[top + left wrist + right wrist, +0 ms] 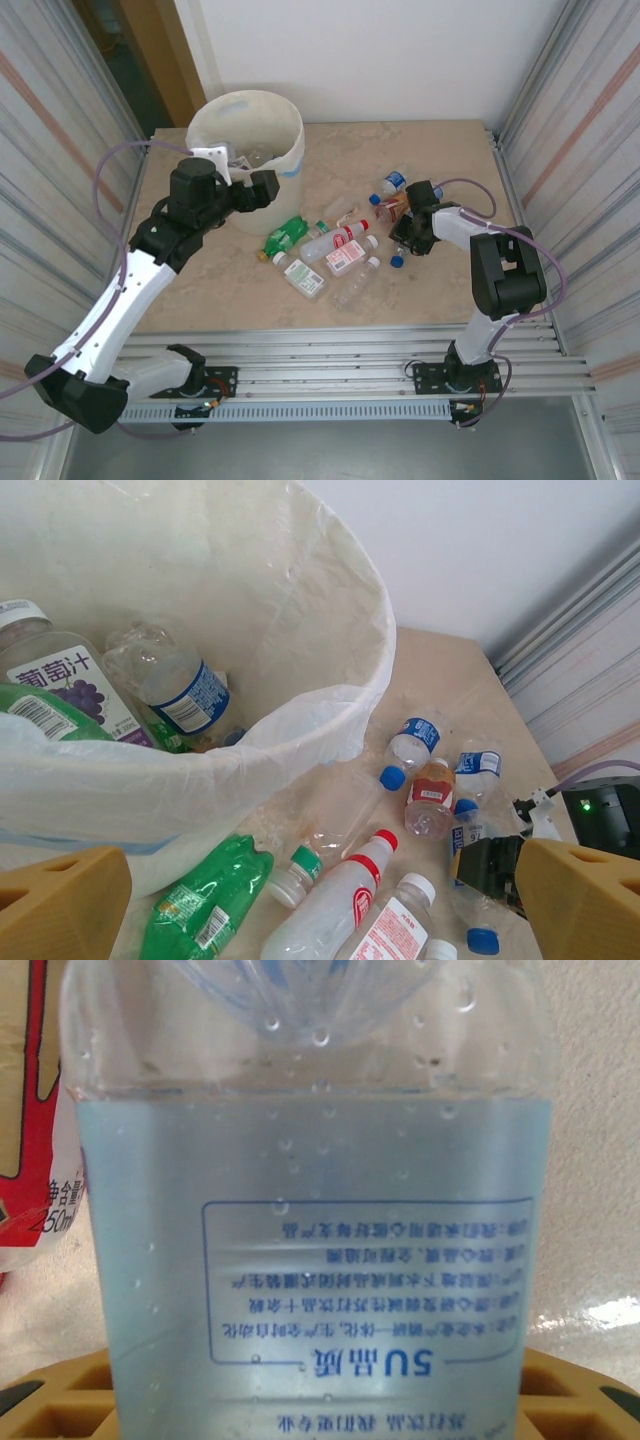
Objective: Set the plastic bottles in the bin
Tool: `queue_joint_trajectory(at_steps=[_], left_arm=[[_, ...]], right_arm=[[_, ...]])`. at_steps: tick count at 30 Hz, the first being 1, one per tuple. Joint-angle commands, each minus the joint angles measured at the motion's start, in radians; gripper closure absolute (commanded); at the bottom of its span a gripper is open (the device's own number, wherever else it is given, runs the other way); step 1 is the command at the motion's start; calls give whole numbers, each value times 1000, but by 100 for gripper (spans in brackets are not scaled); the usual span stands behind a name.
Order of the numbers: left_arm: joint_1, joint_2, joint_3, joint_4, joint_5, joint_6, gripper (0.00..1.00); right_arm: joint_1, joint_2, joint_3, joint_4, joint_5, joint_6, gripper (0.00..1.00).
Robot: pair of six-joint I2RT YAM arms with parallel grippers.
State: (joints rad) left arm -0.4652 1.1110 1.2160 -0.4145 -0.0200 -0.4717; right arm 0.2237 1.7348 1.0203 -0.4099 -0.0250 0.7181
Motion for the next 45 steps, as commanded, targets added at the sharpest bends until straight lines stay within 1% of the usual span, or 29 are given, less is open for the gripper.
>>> queue_joint_trajectory(at_steps=[1,5,10,17,23,26,30,37,45], left_arm=[[-6,-28,-11,16,-17,-30,1],[-6,-43,-15,17,-21,-46,1],[-6,-60,-16,25,-12,-59,1],[-7,-55,6,-1,7,-77,1],[-7,-44,38,-31,37,-80,1],[-14,-41,58,-47,54,-84,1],[-37,-36,76,-50,74,-87,1],[-76,5,120,-50,140,-83,1],[-135,54,169,-49,156,-65,1]], right_arm=[[-3,-33,-29,-22,-1,-30,56],[-3,-106,-43,-48,17,-56,64],[6,-234,-50,-85,53,-92,70],[59,-414,-31,-94,83,-155,73],[164,-504,7,-32,86,-227,73],[222,-516,33,16,76,-258,73],[275,-510,61,101,16,-294,74],[338,-475,83,235,-82,-337,73],[396,-421,124,307,-151,-381,73]])
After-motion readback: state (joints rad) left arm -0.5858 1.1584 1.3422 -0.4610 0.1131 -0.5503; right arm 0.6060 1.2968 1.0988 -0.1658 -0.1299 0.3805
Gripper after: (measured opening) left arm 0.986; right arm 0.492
